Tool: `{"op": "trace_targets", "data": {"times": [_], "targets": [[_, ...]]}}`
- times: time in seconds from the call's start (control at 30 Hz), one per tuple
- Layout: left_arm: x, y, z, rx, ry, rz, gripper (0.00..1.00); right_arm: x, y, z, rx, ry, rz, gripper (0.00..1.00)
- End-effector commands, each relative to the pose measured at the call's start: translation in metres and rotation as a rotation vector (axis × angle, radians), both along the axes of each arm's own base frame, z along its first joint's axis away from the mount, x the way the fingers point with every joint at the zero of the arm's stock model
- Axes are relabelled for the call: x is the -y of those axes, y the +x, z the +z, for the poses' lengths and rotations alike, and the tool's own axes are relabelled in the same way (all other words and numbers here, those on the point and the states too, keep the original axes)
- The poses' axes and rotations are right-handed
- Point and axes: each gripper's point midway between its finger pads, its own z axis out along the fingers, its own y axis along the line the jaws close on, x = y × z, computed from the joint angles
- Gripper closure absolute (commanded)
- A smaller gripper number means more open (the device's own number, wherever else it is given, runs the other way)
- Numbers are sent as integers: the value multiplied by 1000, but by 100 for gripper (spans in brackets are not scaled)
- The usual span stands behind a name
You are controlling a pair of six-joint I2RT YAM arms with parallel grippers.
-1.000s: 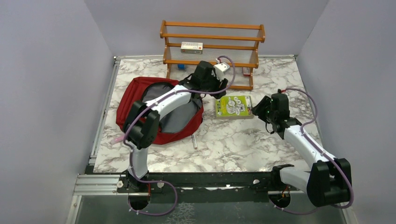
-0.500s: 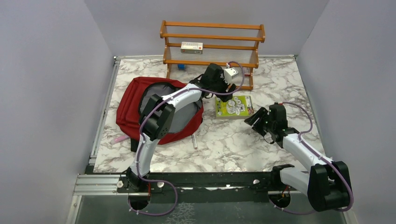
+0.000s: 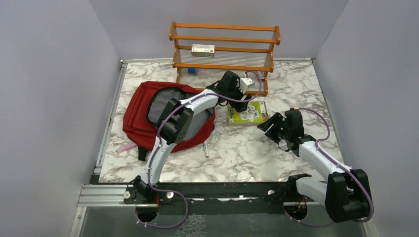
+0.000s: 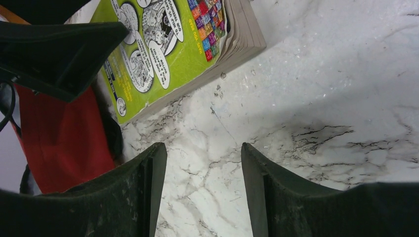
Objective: Pack the student bag
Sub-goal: Pick up the book from the center of the board.
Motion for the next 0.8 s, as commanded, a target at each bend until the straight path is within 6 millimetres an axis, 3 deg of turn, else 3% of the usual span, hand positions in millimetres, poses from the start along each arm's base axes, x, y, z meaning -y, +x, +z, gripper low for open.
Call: {"op": "trace_targets", "data": {"times": [0.0,0.3,0.6,0.77], "targets": [[8,-18,-5,-76,-15,-81,22,2,3,-4,1,11,-24,38],[-4,-47,-23,-203,23,-56,22,6,5,-7,-2,-5,-45,38],[-2,-115,-22,-327,38,-99,22,10,11,-15,-8,-14,-84,38],[-12,-152,-26,-377,72,-108,22,12,14,-20,-14,-29,-84,38]]}}
